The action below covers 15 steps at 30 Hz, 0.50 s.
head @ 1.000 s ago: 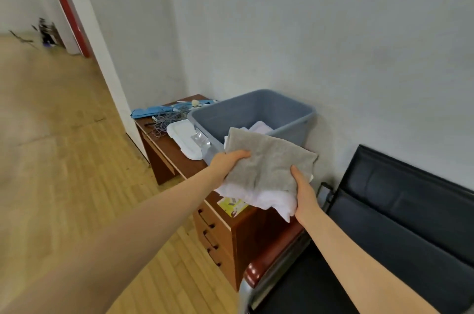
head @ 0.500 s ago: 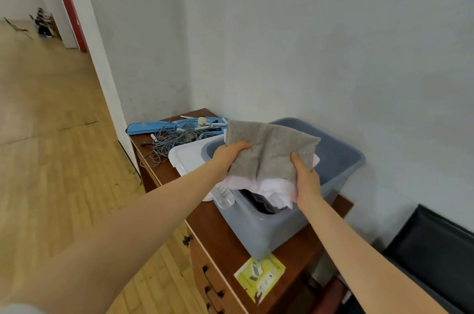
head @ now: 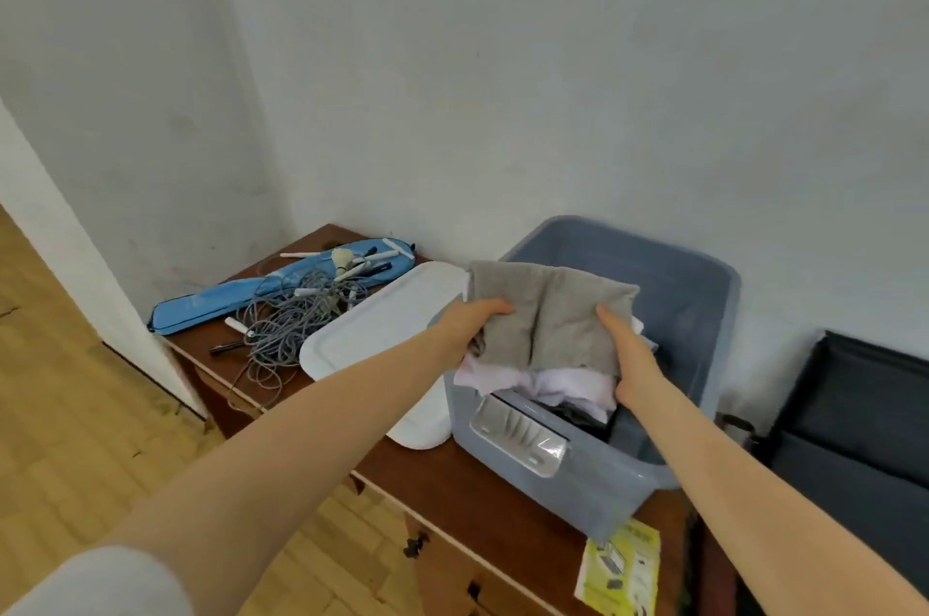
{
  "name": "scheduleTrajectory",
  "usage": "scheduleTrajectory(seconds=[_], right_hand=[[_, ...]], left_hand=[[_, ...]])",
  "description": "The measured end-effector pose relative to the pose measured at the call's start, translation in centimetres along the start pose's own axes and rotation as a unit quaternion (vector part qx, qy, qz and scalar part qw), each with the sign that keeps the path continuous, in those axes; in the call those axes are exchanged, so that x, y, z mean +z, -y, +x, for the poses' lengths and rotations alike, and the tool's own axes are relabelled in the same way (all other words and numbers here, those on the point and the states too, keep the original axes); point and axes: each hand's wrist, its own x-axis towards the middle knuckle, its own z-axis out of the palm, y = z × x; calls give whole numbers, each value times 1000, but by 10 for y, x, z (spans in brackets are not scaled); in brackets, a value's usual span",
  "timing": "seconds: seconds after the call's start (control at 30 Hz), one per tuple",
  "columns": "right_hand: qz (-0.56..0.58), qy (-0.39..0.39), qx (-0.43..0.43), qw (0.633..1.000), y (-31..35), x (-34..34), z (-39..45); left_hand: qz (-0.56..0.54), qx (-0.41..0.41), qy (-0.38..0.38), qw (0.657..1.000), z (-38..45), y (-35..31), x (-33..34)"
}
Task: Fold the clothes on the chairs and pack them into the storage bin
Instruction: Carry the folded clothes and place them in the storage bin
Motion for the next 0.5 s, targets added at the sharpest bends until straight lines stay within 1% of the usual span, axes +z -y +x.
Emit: scheduleTrajectory(seconds=[0.07,0.2,0.3,0.4,0.5], right_hand=[[21,-1,-1,1000,-2,-4,-3],[8,-59,-27,998,-1,-12,4],[5,-97,-17,995,1,-20,23],[8,-106,1,994,-3,-23,44],[7,-112,31,993,-10,-21,62]], left_hand=[[30,13,15,999,9,-3,0],[86,20,71,994,37,-1,11],[124,45,92,987,63,-1,26],[157,64,88,982,86,5,36],[161,50,62,984,107,13,43]])
